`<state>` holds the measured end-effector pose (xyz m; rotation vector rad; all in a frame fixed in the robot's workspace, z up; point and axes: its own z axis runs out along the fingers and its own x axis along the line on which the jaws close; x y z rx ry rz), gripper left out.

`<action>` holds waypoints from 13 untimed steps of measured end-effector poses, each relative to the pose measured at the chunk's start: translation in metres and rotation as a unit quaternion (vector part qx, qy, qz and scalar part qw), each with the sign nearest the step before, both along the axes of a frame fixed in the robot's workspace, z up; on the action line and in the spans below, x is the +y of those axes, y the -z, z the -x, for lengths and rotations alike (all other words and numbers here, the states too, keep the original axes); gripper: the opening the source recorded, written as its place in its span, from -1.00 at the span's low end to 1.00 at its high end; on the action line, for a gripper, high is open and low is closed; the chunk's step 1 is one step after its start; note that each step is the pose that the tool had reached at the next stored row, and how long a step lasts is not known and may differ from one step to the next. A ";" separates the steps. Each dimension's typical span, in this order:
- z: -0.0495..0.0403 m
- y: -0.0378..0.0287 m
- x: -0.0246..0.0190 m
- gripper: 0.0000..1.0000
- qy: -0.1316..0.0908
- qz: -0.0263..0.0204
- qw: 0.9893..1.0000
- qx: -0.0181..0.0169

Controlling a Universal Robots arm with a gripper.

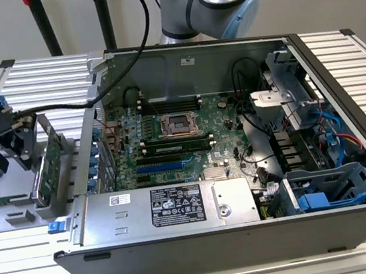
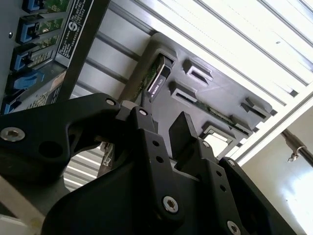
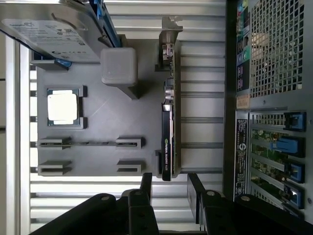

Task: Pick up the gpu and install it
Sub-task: 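Pick up the gpu and move the gpu toward the slot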

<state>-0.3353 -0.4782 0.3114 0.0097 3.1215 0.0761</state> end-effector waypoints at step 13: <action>0.0000 0.0043 0.0000 1.00 0.000 0.000 1.000 0.000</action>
